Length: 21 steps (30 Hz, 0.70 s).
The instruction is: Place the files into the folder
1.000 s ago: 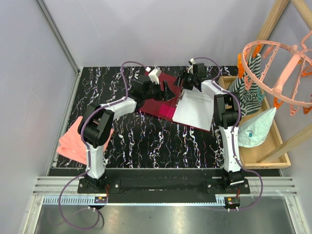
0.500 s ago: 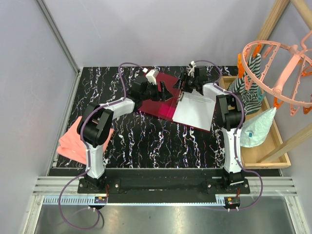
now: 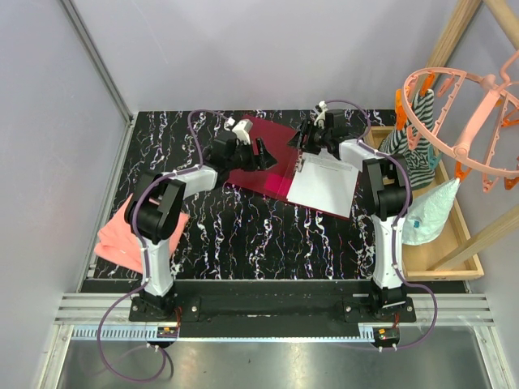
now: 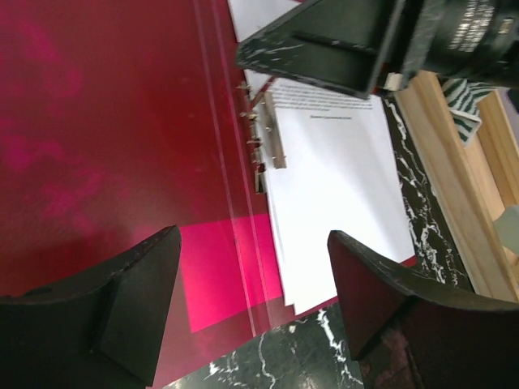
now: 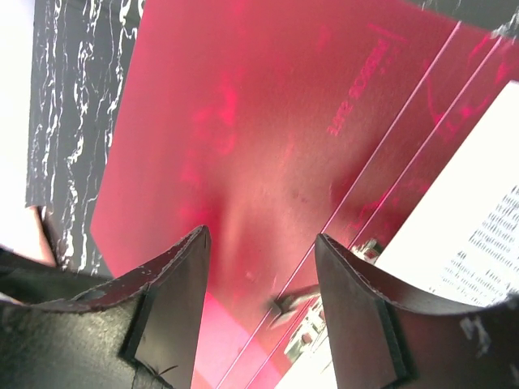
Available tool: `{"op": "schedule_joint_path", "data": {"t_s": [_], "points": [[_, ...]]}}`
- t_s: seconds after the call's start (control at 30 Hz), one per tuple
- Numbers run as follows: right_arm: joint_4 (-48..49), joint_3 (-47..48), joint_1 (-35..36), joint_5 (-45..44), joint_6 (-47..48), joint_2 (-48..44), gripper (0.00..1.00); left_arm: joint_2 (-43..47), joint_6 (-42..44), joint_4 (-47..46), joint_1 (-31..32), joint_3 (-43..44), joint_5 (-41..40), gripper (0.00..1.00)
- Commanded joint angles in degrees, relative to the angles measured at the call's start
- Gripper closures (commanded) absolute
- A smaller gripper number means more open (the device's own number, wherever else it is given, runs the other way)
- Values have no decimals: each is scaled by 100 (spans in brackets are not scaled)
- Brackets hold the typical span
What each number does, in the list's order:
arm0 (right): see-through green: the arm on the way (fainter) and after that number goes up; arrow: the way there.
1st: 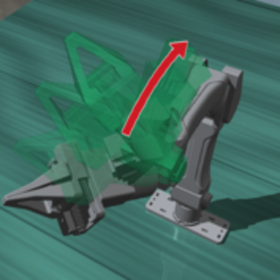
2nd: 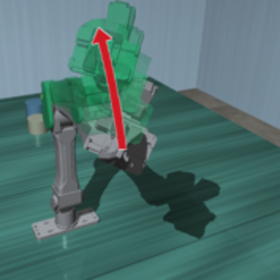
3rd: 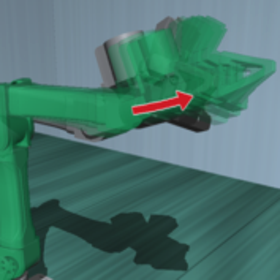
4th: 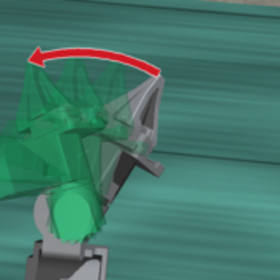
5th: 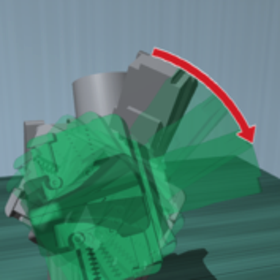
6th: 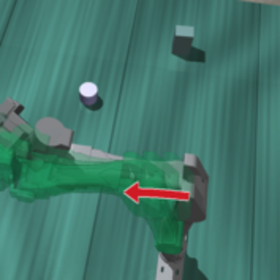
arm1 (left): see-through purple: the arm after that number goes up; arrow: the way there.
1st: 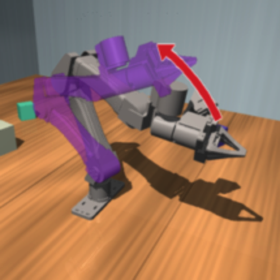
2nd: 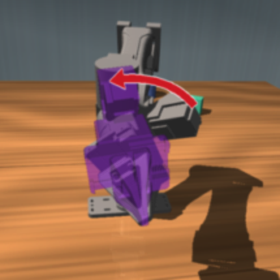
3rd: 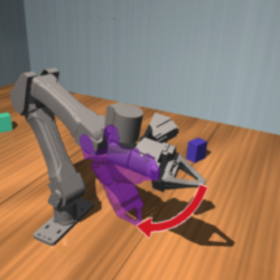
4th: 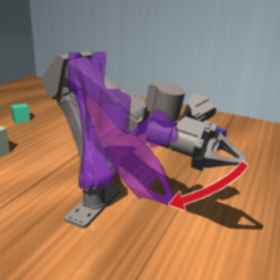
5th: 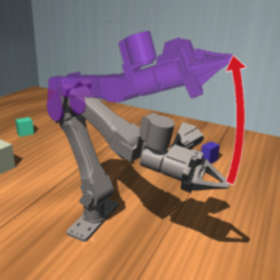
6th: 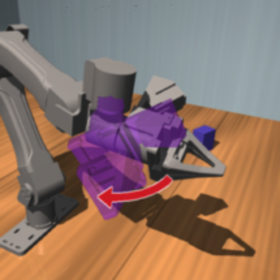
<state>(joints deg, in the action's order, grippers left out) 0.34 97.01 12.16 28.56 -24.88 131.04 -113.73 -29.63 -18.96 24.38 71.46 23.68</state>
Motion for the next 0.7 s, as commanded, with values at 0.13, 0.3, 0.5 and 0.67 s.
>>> {"op": "schedule_joint_path", "data": {"t_s": [0.13, 0.3, 0.5, 0.67], "points": [[1, -358, 251, 72, -341, -799, 36, 886, 71, -363, -337, -422, -504, 24], [-490, -910, 313, -953, -831, -1491, 25, 1537, 615, 111, -522, -695, -1478, 24], [-640, -1588, 295, -1266, -2140, -2047, 7, 1312, 818, 1112, -961, -196, -1727, 20], [-649, -1642, 251, -1124, -3039, -1934, 10, 748, 1178, 2220, -1277, 491, -1437, 21]]}}
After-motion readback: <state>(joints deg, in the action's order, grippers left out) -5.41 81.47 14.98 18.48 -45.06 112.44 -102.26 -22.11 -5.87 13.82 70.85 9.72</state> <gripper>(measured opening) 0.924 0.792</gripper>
